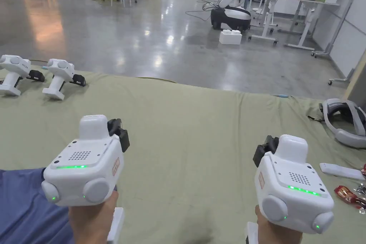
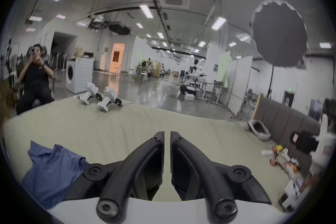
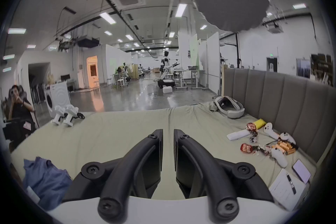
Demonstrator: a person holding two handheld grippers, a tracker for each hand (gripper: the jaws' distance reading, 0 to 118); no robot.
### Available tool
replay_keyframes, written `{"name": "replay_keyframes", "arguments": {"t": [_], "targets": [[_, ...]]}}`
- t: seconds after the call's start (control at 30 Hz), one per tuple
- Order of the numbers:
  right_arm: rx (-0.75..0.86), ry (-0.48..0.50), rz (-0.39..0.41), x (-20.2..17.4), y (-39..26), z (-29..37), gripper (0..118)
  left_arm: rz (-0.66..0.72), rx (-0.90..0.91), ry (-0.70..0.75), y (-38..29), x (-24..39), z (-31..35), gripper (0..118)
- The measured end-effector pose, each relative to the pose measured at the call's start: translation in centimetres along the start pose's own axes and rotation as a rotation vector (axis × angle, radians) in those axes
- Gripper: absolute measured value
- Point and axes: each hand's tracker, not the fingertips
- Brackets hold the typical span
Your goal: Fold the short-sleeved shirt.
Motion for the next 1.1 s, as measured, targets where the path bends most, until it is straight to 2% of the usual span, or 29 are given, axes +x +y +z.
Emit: {"name": "replay_keyframes", "arguments": {"t": [0.1, 0.23, 0.4, 0.63, 0.97, 1.03, 1.1], "targets": [[-0.004, 0.009, 0.044, -0.3, 0.0, 0.0, 16, -0.04, -0.007, -0.006, 0.1, 0.4, 0.1, 10], [-0.005, 0.03, 0.105, -0.8, -0.3, 0.2, 15, -0.168, -0.035, -0.027, -0.2, 0.6, 0.3, 10], [-0.014, 0.071, 0.134, -1.6, -0.8, 0.3, 16, -0.161, -0.139, -0.149, -0.3, -1.8, 0.8, 10], [-0.044, 0.113, 0.179, -2.8, -2.0, 0.2, 16, -0.267, -0.313, -0.01, 0.3, -6.7, 4.2, 10], [-0.109, 0.128, 0.178, -3.5, -3.9, -0.3, 15, -0.11, -0.711, 0.155, -2.1, -20.0, 5.6, 11], [-0.121, 0.128, 0.186, -3.7, -4.2, -0.4, 16, -0.078, -0.754, 0.163, -3.0, -21.6, 5.5, 23], [-0.13, 0.13, 0.194, -3.9, -4.5, -0.4, 16, -0.053, -0.784, 0.165, -3.9, -22.8, 5.3, 65]]}}
